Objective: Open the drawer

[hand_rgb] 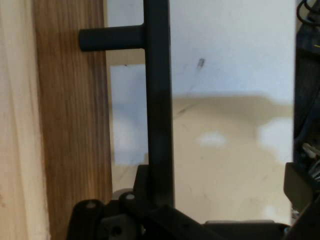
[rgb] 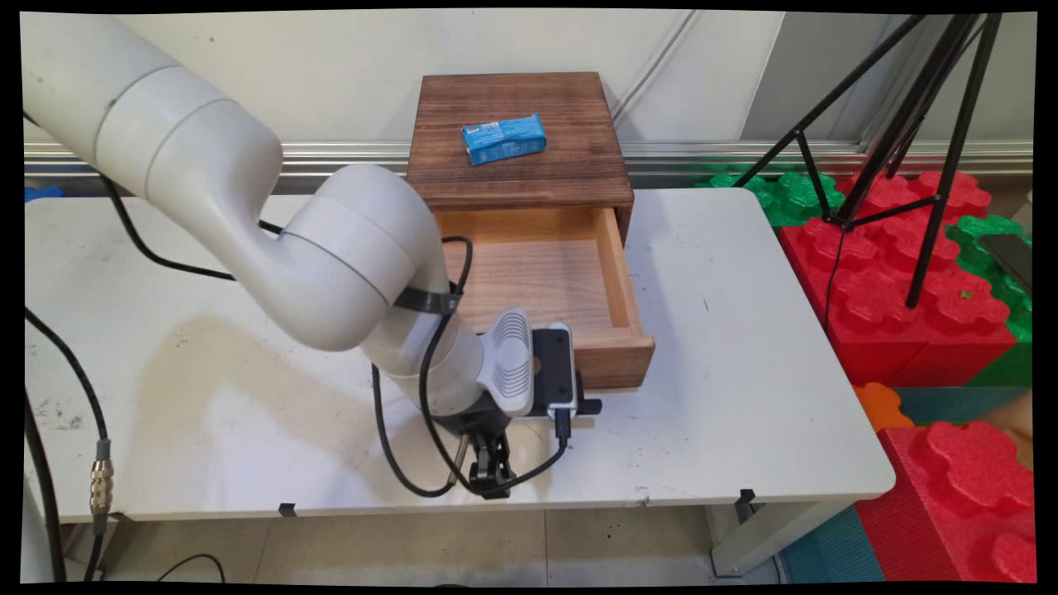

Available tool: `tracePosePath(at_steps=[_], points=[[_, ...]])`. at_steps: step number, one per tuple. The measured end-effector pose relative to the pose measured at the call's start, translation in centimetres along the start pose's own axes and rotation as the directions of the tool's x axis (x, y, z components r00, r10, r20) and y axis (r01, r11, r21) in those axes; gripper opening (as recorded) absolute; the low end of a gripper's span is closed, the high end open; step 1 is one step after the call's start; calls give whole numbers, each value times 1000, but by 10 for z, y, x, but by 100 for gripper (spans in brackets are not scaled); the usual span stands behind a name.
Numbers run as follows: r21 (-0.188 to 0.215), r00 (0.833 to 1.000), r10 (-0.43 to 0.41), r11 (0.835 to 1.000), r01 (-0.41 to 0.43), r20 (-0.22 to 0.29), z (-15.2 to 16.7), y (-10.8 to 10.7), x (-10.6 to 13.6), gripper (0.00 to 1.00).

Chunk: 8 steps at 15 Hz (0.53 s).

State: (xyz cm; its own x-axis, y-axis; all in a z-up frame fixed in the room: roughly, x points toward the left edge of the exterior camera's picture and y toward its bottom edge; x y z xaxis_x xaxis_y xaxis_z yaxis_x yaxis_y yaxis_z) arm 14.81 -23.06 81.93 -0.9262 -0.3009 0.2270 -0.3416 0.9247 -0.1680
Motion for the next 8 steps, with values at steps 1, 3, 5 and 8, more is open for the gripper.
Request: tracePosePath(at_steps=[1,3,5,8], points=[[-2,1000,2,1000,-2,-1,-1,2,0,100],[-7,1000,7,1000,-7,-2,-3,7,-1,100],[-12,1000,10,1000,-10,-2,-5,11,-1,100],[-20,1000,14,1000,-14,-2,-9,17,-3,100]])
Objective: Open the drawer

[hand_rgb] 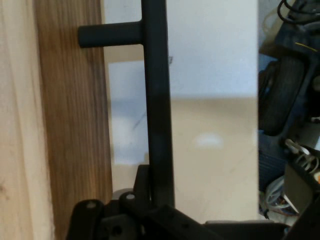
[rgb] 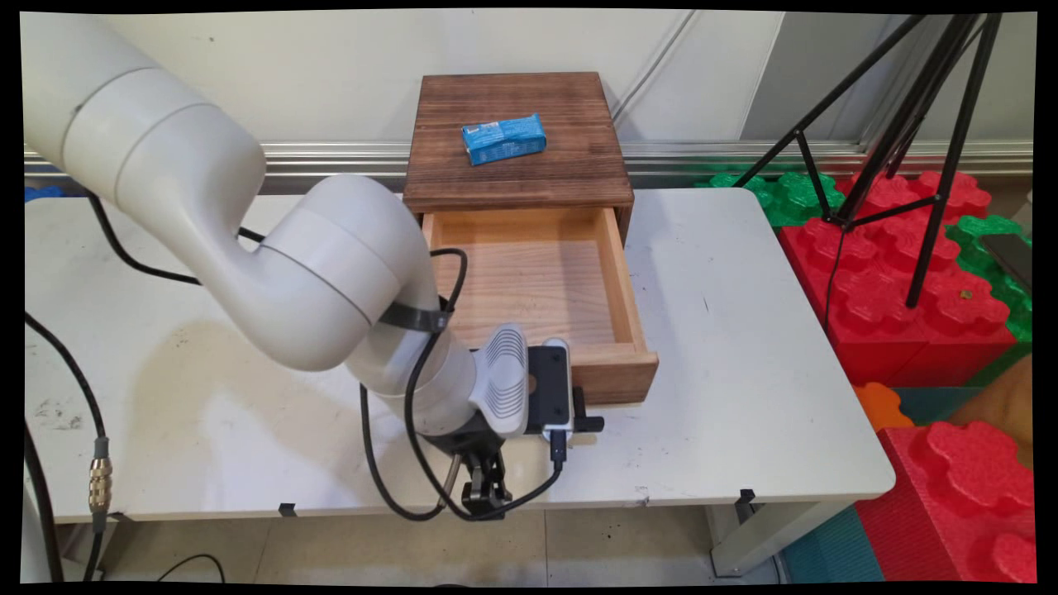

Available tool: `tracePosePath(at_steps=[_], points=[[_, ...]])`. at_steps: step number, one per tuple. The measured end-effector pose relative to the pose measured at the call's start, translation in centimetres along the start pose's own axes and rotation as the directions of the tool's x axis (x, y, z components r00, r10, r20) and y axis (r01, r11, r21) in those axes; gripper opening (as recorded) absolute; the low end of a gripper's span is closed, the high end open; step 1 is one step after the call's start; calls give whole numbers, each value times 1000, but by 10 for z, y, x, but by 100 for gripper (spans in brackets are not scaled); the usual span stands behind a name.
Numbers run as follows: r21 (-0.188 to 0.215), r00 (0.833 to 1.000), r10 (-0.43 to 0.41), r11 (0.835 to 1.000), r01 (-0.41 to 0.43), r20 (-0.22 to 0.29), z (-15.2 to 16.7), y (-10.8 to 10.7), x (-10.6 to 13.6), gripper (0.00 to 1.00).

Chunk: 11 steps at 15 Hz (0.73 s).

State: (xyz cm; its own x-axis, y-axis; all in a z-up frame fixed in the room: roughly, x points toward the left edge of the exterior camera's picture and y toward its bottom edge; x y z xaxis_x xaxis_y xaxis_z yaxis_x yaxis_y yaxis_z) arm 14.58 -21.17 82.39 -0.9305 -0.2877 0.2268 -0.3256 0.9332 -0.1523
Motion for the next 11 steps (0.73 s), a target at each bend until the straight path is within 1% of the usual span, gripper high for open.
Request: tracePosePath(at_steps=[11], points=[[-23,1000,9,1000,-10,-2,-11,21,-4,100]])
